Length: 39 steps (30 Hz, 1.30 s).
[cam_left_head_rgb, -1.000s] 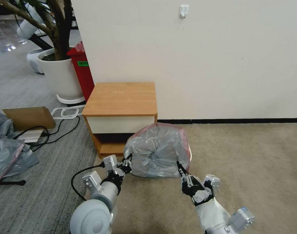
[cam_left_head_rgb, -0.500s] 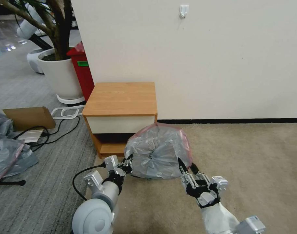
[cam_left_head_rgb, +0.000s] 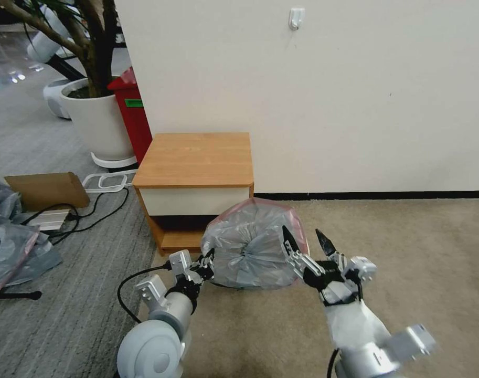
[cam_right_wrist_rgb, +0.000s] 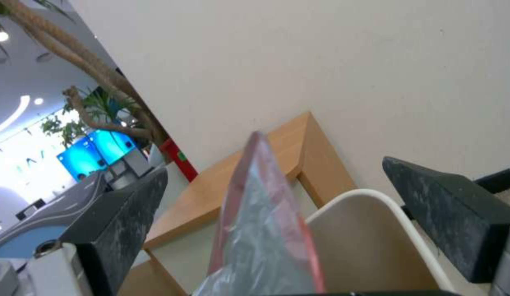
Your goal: Pick up the garbage bag from the table and place it over the trash can.
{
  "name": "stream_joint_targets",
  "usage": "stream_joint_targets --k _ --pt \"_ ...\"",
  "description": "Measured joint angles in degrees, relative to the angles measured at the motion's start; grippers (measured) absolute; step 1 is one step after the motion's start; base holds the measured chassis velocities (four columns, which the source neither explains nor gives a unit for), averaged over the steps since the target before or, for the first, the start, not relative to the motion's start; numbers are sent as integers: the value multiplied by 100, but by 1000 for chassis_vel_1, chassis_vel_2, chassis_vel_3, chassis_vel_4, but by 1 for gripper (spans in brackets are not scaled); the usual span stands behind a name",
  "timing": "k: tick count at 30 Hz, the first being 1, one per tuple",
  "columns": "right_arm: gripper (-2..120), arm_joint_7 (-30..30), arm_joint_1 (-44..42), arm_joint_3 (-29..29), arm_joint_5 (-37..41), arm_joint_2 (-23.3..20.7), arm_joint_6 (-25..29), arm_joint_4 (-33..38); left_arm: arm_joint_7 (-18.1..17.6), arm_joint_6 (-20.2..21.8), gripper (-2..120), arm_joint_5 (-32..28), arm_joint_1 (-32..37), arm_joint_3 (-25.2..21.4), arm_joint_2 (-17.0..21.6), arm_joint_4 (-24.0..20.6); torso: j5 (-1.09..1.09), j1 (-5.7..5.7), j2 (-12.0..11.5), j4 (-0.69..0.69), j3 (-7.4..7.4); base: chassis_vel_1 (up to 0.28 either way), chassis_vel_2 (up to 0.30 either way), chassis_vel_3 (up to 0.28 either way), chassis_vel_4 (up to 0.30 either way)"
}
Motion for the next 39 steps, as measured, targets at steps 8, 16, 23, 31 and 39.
stream_joint_targets --k 8,16,23,31,39 --pt "100 148 184 -41 312 112 -102 -191 116 0 9 124 104 69 -20 -62 0 0 0 0 0 0 0 0 0" --pt "85 184 204 -22 451 120 -109 -240 156 -6 9 143 132 96 -45 -94 0 0 0 0 0 0 0 0 0" --pt "60 187 199 -2 488 115 -97 -239 156 -7 9 153 168 104 -79 -94 0 0 0 0 0 0 0 0 0" --pt "30 180 188 35 510 97 -81 -221 157 -9 9 162 237 107 -93 -126 1 0 0 0 0 0 0 0 0" --pt "1 159 176 121 544 95 -60 -202 161 -12 9 168 311 124 -105 -143 0 0 0 0 0 0 0 0 0"
